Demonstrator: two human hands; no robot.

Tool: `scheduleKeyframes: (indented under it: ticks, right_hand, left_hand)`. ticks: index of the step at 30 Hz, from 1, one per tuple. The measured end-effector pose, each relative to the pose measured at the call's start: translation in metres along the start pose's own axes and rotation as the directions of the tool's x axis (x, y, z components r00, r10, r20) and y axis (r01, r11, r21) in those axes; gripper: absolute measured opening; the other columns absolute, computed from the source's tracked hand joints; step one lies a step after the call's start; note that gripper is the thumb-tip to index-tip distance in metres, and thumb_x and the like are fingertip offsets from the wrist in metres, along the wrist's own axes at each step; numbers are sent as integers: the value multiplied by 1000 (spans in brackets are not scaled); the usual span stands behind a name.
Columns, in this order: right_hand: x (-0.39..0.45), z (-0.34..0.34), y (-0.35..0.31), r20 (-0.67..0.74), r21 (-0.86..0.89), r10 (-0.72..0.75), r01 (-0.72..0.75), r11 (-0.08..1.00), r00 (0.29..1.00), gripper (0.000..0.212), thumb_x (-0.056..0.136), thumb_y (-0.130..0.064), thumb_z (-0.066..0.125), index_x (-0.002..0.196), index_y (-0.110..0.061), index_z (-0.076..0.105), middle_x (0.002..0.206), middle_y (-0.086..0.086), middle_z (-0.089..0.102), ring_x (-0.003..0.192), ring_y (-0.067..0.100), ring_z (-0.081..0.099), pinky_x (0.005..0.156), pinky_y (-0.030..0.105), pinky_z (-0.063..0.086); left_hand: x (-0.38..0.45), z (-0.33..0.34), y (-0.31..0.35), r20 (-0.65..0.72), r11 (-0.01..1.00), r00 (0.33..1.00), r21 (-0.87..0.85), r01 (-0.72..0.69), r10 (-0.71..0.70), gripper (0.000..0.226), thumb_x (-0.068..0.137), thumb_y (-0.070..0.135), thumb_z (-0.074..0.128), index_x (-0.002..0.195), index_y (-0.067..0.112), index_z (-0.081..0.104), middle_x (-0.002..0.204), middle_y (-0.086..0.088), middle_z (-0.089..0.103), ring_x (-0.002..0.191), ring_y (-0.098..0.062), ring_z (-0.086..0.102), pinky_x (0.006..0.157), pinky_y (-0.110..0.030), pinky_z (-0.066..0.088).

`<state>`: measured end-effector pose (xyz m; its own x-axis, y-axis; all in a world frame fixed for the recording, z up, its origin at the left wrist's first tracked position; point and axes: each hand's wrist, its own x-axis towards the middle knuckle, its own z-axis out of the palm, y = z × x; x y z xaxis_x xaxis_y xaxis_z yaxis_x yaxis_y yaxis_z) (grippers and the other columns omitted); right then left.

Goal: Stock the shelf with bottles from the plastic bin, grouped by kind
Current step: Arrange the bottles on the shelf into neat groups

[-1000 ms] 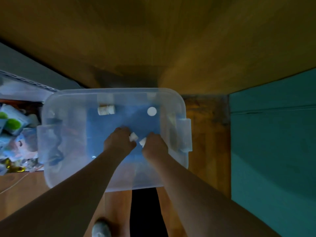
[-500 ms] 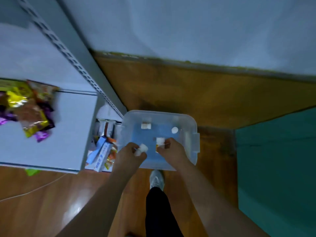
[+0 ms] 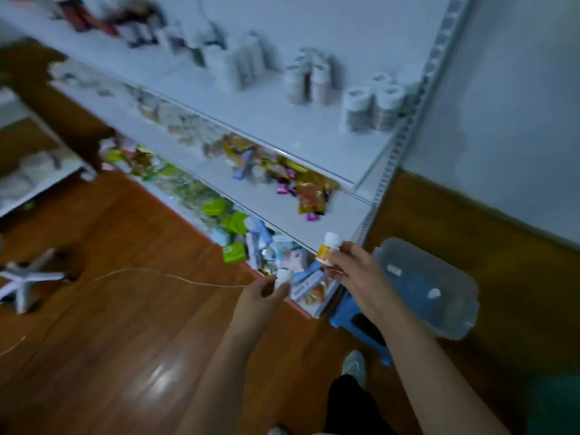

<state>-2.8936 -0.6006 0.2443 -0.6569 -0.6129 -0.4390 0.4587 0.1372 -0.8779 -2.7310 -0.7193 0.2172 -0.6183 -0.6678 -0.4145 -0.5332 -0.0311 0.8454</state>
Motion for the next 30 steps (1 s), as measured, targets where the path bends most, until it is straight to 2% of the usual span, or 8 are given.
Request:
scheduleKeyframes:
  ticks: [4,7,10,14,17,21,25,30]
  right_hand:
    - [-32,88,-28,225,22,-75,72,997,972,15,95,-8,60,107,-13,66,92,4,71,83,15,67,76,29,52]
    - [-49,140,-51,329,35,-138,133,990,934,13,96,-9,58,105,-15,66,92,3,70,88,17,67,78,30,52]
    - [-53,180,-70,392,67,-184,171,983,902,16,97,-7,55,106,-15,65,95,5,70,91,18,66,80,31,51]
    - [-38,233,-97,468,82,-232,220,972,853,15,96,-5,55,105,-13,64,96,7,68,91,19,65,83,31,51]
    - [-9,272,-115,522,41,-280,304,952,806,20,86,-18,65,106,-15,65,96,4,69,92,18,66,81,30,51]
    - [41,317,-137,564,-4,-308,375,927,767,43,70,-37,69,109,-18,66,101,3,72,98,20,67,86,34,52]
    - [100,360,-170,565,-11,-324,399,917,759,38,75,-30,65,111,-19,66,106,6,72,102,23,67,88,35,53]
    - [161,413,-198,583,-68,-337,458,886,739,34,75,-34,66,107,-25,68,103,-4,74,100,16,69,93,39,54]
  left_hand:
    - [-45,-77,8,-149,982,985,-150,-111,89,32,89,43,63,90,11,70,73,-6,55,68,-12,49,67,-35,37]
    - [-67,-121,17,-241,922,968,-355,-153,68,16,96,24,61,96,14,73,81,-2,67,75,-15,58,73,-33,44]
    - [-79,-157,28,-319,870,946,-451,-199,51,13,95,23,61,102,21,72,84,3,75,75,-11,66,72,-26,50]
    - [-74,-201,43,-502,907,857,-295,-299,120,19,91,29,68,110,28,68,91,9,74,81,-2,67,66,-15,52]
    - [-50,-229,53,-587,922,792,-190,-337,169,19,89,28,71,108,31,67,94,10,72,83,-1,65,64,-12,50]
    - [-2,-269,72,-637,925,739,-109,-365,216,19,89,27,71,105,35,66,94,14,70,84,1,63,68,-13,51]
    - [52,-313,100,-675,925,700,-69,-373,232,19,89,31,71,103,42,64,94,20,69,87,2,62,69,-12,50]
    - [110,-353,115,-727,926,659,-87,-367,193,22,89,33,71,110,35,66,96,17,69,88,2,62,69,-11,49]
